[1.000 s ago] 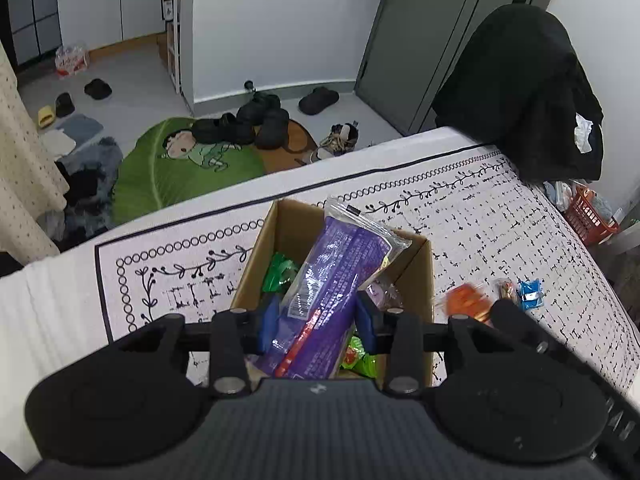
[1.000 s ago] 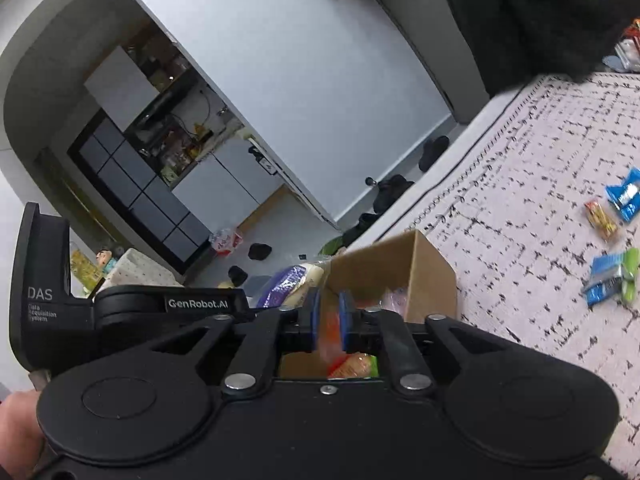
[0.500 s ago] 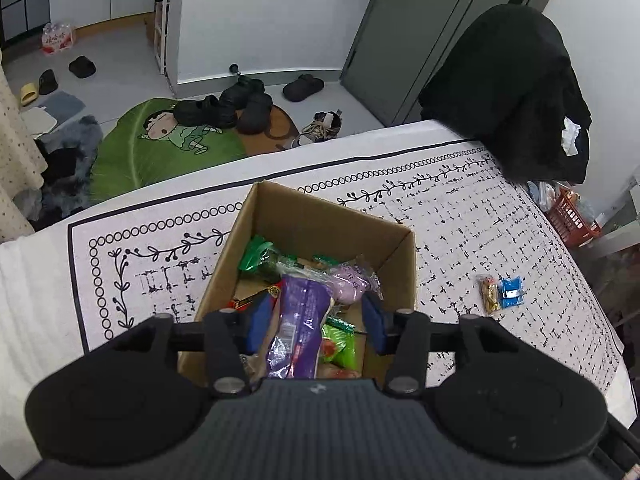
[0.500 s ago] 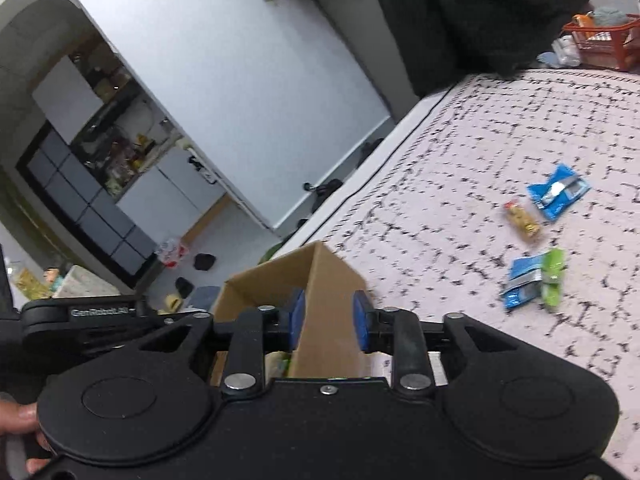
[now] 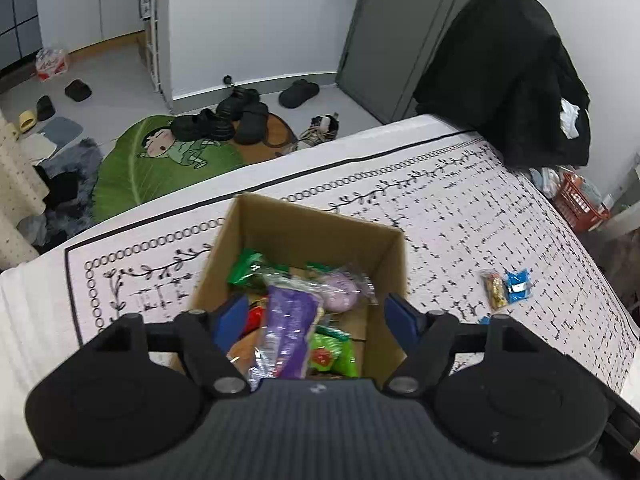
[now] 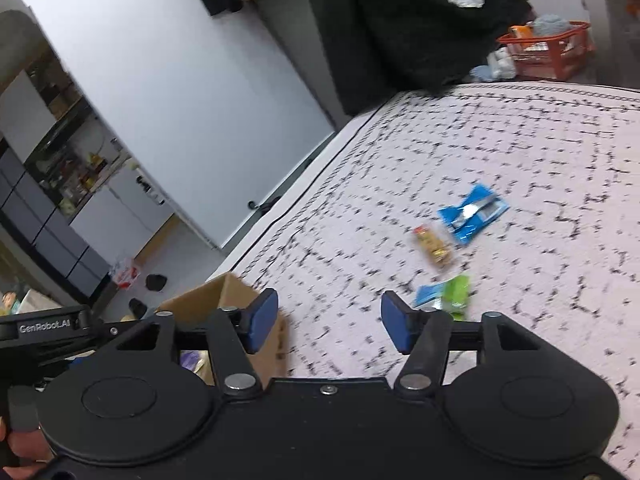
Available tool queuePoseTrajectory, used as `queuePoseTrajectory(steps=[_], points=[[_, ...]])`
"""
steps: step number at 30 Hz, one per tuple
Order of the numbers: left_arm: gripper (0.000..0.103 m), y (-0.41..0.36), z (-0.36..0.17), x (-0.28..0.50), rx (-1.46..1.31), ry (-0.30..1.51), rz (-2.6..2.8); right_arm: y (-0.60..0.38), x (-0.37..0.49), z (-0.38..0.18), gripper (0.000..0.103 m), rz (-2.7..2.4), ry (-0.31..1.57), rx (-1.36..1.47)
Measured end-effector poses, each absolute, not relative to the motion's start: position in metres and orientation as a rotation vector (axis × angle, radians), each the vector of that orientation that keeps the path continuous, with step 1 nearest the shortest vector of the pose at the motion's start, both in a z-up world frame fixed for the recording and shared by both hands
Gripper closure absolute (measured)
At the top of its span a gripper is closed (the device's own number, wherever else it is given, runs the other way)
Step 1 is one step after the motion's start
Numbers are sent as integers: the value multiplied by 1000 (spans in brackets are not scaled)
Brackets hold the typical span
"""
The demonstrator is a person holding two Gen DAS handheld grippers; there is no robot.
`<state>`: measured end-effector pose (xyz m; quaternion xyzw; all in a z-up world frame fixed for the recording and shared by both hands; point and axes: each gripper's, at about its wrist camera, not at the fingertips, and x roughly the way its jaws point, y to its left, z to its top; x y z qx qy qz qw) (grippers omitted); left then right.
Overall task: Organize snacks
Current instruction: 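Grasp the blue-green packet with the left gripper while the right grasps the blue fork-print packet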
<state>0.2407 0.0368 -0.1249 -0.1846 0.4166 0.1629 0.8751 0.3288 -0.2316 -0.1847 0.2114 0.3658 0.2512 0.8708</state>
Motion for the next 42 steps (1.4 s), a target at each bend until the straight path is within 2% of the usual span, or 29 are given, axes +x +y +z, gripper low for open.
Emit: queuePoseTrajectory(steps=[15, 20, 29, 42], points=[[24, -26, -125, 277, -348, 875, 217, -291, 348, -198, 38, 397, 762, 531], [24, -51, -133, 289, -350, 887, 174, -303, 351, -203, 26, 374, 757, 558], [24, -85, -158, 307, -362, 916, 137, -322, 363, -217, 21, 339, 775, 637], [27, -124, -200, 340, -370, 971, 90, -321, 384, -240, 21, 303, 835, 696]])
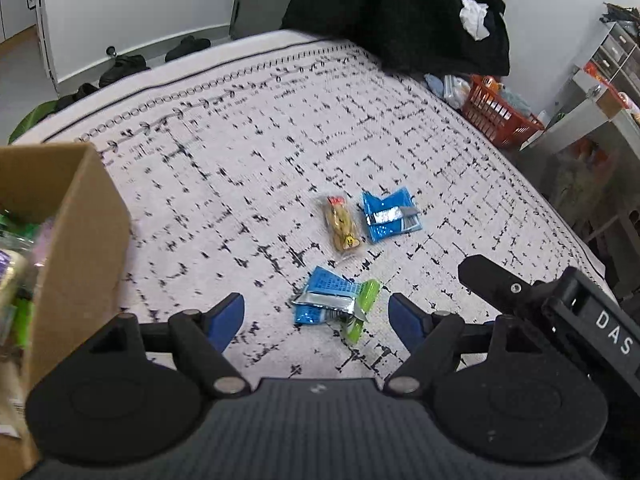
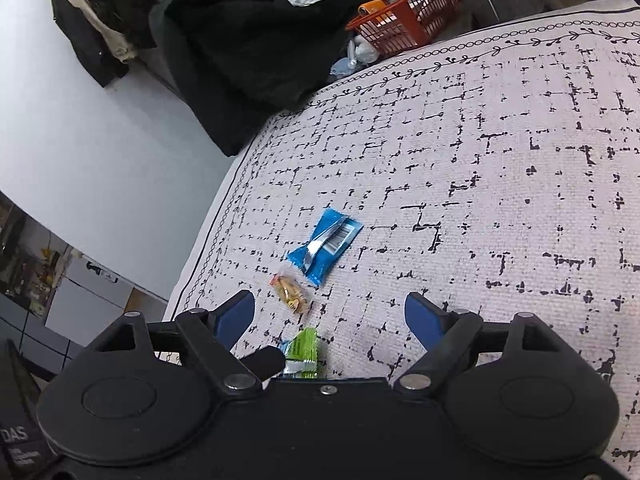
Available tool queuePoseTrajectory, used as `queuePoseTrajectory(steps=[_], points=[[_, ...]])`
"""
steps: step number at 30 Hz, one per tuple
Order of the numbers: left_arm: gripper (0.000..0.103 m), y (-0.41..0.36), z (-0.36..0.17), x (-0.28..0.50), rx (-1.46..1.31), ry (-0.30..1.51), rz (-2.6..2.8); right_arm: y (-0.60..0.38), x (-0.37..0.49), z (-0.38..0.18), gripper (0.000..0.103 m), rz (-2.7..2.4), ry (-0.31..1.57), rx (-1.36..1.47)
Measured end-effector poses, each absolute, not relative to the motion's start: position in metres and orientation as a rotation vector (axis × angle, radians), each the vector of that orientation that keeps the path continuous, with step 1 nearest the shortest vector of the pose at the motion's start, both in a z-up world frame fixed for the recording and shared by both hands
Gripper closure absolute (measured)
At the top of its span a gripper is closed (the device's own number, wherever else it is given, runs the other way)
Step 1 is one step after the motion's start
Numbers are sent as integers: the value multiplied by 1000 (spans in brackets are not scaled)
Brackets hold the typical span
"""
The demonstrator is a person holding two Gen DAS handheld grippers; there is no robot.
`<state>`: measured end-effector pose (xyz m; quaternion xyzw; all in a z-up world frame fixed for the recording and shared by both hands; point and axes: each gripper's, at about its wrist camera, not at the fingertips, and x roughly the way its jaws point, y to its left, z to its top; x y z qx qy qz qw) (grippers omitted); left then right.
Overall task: Organize snacks
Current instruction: 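Grasp the blue-green packet with the left gripper while the right grasps the blue fork-print packet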
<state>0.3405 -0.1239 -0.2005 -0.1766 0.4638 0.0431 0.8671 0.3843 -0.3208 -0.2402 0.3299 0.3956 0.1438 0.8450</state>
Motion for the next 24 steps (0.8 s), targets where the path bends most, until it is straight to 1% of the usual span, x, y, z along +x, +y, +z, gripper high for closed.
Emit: queuePoseTrajectory(steps=[2, 5, 8, 11, 13, 15, 18, 19, 20, 24], points=[[27, -127, -207, 345, -375, 977, 86, -320, 390, -244, 21, 293, 846, 701], [31, -131, -217, 352, -368, 985, 88, -315, 397, -251, 21, 293, 863, 707], [37, -132, -227, 359, -376, 1003, 89, -310, 403, -257, 21, 291, 873, 714], [46, -132, -237, 364, -383, 1014, 84, -306, 406, -260, 21, 295, 880, 721], [56, -132, -241, 367, -391, 1014, 81, -305, 407, -261, 21, 298, 875, 728], [60, -134, -240, 368, -370, 1003, 82, -303, 407, -264, 21, 298, 871, 727], [64, -133, -239, 372, -370, 999, 89, -300, 413, -266, 24, 297, 865, 730], [71, -131, -238, 374, -374, 998, 93, -300, 417, -267, 26, 298, 863, 734], [73, -130, -238, 376, -380, 995, 92, -299, 420, -268, 28, 299, 863, 735], [73, -123, -234, 381, -394, 973, 112, -292, 433, -271, 36, 301, 861, 734]])
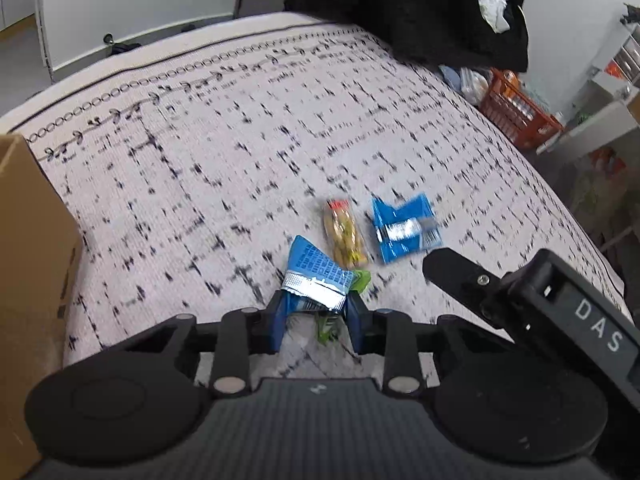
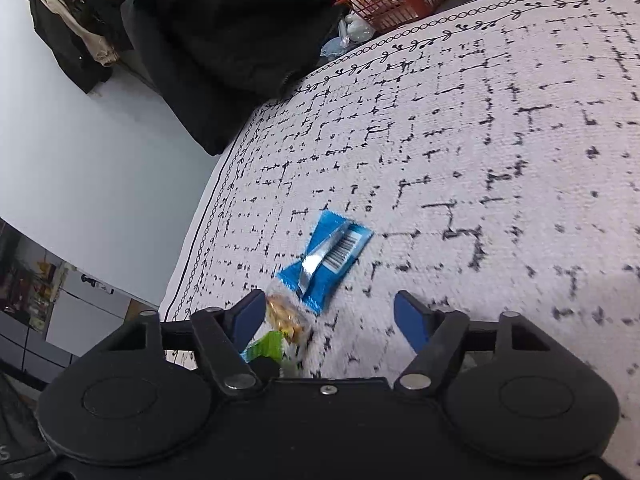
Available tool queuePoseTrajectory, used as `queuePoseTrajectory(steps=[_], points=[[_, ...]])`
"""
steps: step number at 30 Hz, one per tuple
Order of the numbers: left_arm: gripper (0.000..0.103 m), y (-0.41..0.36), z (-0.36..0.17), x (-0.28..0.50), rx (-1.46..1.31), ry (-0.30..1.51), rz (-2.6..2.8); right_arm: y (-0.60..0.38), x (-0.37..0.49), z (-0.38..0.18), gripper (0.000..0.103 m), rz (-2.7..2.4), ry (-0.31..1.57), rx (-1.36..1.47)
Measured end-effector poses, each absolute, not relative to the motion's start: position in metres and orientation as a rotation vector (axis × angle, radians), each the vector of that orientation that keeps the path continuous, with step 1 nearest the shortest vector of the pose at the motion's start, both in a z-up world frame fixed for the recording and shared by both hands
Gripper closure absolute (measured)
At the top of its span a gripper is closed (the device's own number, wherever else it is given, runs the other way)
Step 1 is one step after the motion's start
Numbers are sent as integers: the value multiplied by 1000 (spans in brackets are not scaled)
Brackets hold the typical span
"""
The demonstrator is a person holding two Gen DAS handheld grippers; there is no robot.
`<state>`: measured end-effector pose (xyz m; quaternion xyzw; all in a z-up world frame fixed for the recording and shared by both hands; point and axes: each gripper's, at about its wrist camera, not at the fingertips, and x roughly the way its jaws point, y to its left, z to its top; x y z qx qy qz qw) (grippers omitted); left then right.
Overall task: Organize snacks
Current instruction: 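Grasp the blue-green packet with the left gripper while the right grasps the blue fork-print packet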
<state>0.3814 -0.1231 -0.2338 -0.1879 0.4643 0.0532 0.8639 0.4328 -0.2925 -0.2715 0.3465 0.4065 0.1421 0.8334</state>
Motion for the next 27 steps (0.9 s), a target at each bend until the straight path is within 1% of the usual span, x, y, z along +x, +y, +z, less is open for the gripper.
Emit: queuePoseTrajectory(steps=[2, 5, 12, 13, 15, 16, 17, 20, 27], points=[[73, -118, -232, 384, -409, 966, 119, -288, 439, -273, 41, 304, 860, 727], [73, -113, -228, 388, -415, 955, 119, -281, 450, -275, 45, 308, 862, 720], [73, -96, -221, 396, -430, 935, 144, -269, 467, -278, 50, 306, 855, 710], [73, -93, -220, 397, -429, 933, 148, -268, 469, -278, 52, 303, 855, 705], [73, -88, -218, 400, -428, 933, 154, -265, 474, -279, 59, 289, 856, 687], [73, -86, -217, 401, -429, 935, 155, -264, 475, -279, 68, 277, 860, 668], [73, -84, -216, 402, -430, 936, 156, -263, 475, -279, 75, 267, 862, 651], [73, -80, -214, 406, -428, 934, 161, -264, 477, -277, 78, 271, 866, 640], [73, -73, -205, 407, -425, 928, 173, -267, 475, -269, 78, 275, 898, 652]])
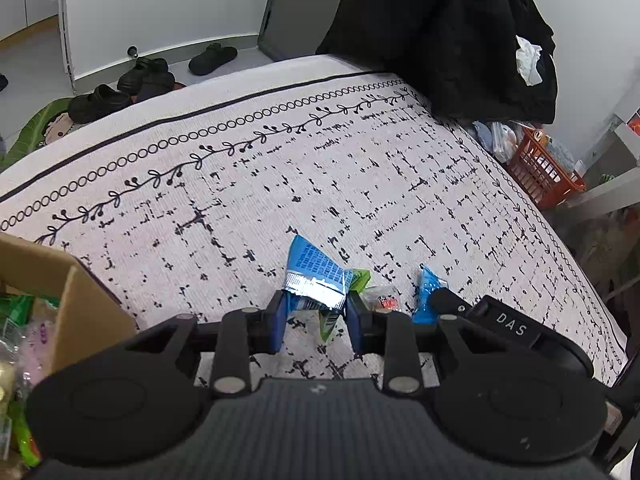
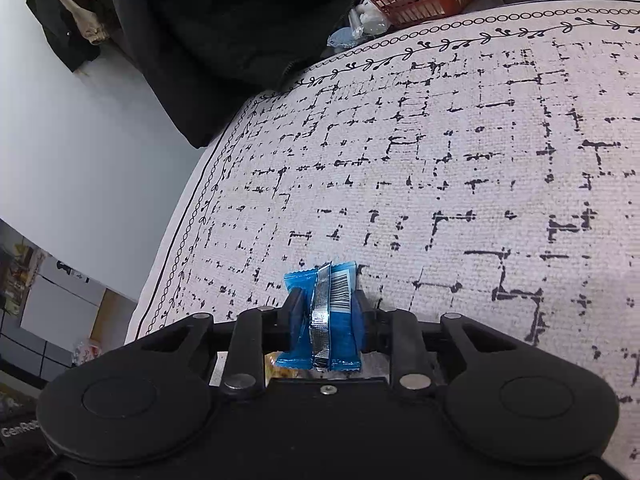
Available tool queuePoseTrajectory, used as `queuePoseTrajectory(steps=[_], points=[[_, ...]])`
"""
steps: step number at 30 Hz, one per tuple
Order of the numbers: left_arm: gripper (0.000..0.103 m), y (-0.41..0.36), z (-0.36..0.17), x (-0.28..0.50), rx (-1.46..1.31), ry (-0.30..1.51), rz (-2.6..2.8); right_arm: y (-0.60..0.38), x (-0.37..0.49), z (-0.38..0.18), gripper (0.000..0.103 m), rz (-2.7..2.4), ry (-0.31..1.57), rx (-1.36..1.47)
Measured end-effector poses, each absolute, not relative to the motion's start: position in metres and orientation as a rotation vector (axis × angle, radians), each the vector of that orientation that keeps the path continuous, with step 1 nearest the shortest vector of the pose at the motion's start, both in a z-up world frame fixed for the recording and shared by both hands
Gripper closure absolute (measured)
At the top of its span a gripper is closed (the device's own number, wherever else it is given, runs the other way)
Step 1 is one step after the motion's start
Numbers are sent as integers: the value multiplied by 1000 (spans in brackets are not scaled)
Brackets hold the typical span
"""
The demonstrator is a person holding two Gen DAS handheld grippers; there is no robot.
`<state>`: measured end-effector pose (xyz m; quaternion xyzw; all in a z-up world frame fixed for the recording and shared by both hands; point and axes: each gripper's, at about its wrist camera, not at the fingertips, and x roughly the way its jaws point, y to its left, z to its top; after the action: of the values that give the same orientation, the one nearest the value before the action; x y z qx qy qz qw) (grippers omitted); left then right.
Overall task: Organize snacks
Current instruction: 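Grasp the blue-green packet with the left gripper while the right grasps the blue fork-print packet, then carry both held blue packets over the cardboard box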
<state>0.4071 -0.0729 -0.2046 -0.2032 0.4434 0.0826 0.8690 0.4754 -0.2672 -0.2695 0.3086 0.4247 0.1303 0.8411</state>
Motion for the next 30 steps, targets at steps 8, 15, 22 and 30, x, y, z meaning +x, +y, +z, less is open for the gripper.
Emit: queuePoseTrajectory(steps=[8, 15, 22, 30], points=[[73, -65, -172, 389, -416, 883, 180, -269, 460, -245, 78, 323, 864, 661], [73, -46, -137, 359, -401, 831, 213, -261, 441, -217, 78, 396, 817, 646], [73, -22, -112, 325, -400, 795, 280, -247, 420, -189, 78, 506, 782, 618], [73, -4, -97, 291, -403, 775, 355, -225, 400, -172, 78, 600, 778, 579]])
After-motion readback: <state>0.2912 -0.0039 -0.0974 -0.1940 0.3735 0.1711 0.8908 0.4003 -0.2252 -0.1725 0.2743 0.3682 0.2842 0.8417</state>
